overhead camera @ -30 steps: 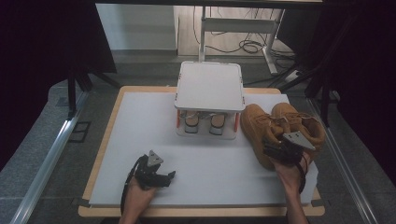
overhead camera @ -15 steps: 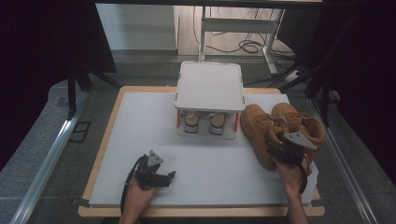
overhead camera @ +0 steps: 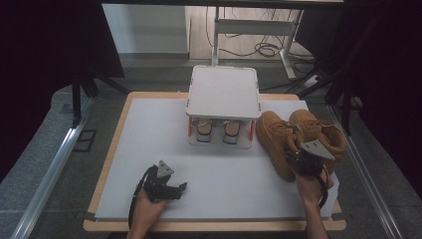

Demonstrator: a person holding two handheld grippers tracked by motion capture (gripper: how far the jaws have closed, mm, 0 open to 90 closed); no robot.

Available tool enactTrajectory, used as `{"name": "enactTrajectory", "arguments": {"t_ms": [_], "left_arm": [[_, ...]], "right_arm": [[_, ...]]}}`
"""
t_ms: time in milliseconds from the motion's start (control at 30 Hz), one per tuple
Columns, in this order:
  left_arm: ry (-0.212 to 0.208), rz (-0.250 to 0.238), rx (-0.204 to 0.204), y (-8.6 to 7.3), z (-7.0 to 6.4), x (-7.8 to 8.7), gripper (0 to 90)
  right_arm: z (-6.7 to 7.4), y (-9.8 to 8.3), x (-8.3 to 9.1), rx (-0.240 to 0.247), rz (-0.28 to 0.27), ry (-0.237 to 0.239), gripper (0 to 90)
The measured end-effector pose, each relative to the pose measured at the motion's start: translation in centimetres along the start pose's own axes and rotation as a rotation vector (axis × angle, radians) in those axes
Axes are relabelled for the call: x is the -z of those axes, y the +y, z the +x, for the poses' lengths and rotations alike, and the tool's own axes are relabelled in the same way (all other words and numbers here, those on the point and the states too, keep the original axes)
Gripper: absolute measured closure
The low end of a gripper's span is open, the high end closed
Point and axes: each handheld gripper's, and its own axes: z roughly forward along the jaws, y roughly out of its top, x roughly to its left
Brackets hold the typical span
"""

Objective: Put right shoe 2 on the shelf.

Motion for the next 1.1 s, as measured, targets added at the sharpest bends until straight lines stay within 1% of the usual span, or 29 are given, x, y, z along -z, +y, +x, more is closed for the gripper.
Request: {"name": "enactTrajectory", "arguments": {"t_ms": [133, 233, 367, 467, 600, 633, 667, 700, 733, 767, 867, 900, 1000, 1033, 1100], "left_arm": [[0.000, 0.000, 0.000, 0.0, 0.0, 0.0, 14.8], [0.000, 0.000, 0.000, 0.0, 0.0, 0.0, 14.9], [-0.001, 0.000, 0.000, 0.0, 0.0, 0.0, 14.8], [-0.001, 0.000, 0.000, 0.0, 0.0, 0.0, 14.9], [0.000, -0.004, 0.004, 0.0, 0.0, 0.0, 14.9], [0.000, -0.004, 0.005, 0.0, 0.0, 0.0, 14.9], [0.000, -0.004, 0.005, 0.0, 0.0, 0.0, 14.8], [0.000, -0.004, 0.002, 0.0, 0.0, 0.0, 14.8], [0.000, -0.004, 0.002, 0.0, 0.0, 0.0, 14.8], [0.000, -0.004, 0.002, 0.0, 0.0, 0.0, 14.8], [0.000, -0.004, 0.002, 0.0, 0.0, 0.0, 14.9], [0.000, -0.004, 0.002, 0.0, 0.0, 0.0, 14.9], [-0.001, -0.003, 0.002, 0.0, 0.0, 0.0, 14.8], [-0.001, -0.004, 0.002, 0.0, 0.0, 0.0, 14.8], [-0.001, -0.003, 0.002, 0.0, 0.0, 0.0, 14.8]], "right_arm": [[0.1, 0.5, 0.3, 0.007, 0.000, 0.005, 50.9], [0.0, 0.9, 0.5, -0.001, 0.001, 0.012, 51.6], [-0.2, 1.3, 1.0, -0.019, -0.014, 0.026, 52.2], [-0.2, 1.5, 1.2, -0.018, -0.023, 0.029, 52.3], [-0.1, 1.9, 1.7, -0.028, -0.049, 0.037, 52.5], [-0.2, 2.2, 1.9, -0.039, -0.065, 0.043, 52.7], [-0.2, 2.2, 1.9, -0.039, -0.065, 0.043, 52.7], [-0.2, 2.5, 2.1, -0.045, -0.082, 0.046, 53.0], [-0.2, 2.5, 2.1, -0.045, -0.082, 0.046, 53.0], [-0.3, 2.7, 2.3, -0.053, -0.097, 0.045, 53.0], [-0.4, 3.0, 2.5, -0.061, -0.113, 0.042, 53.0], [-0.6, 3.2, 2.7, -0.069, -0.126, 0.043, 52.9], [-0.9, 3.4, 2.9, -0.076, -0.138, 0.042, 53.0], [-1.1, 3.7, 3.1, -0.087, -0.150, 0.039, 53.0], [-1.2, 3.8, 3.2, -0.088, -0.157, 0.036, 53.0]]}}
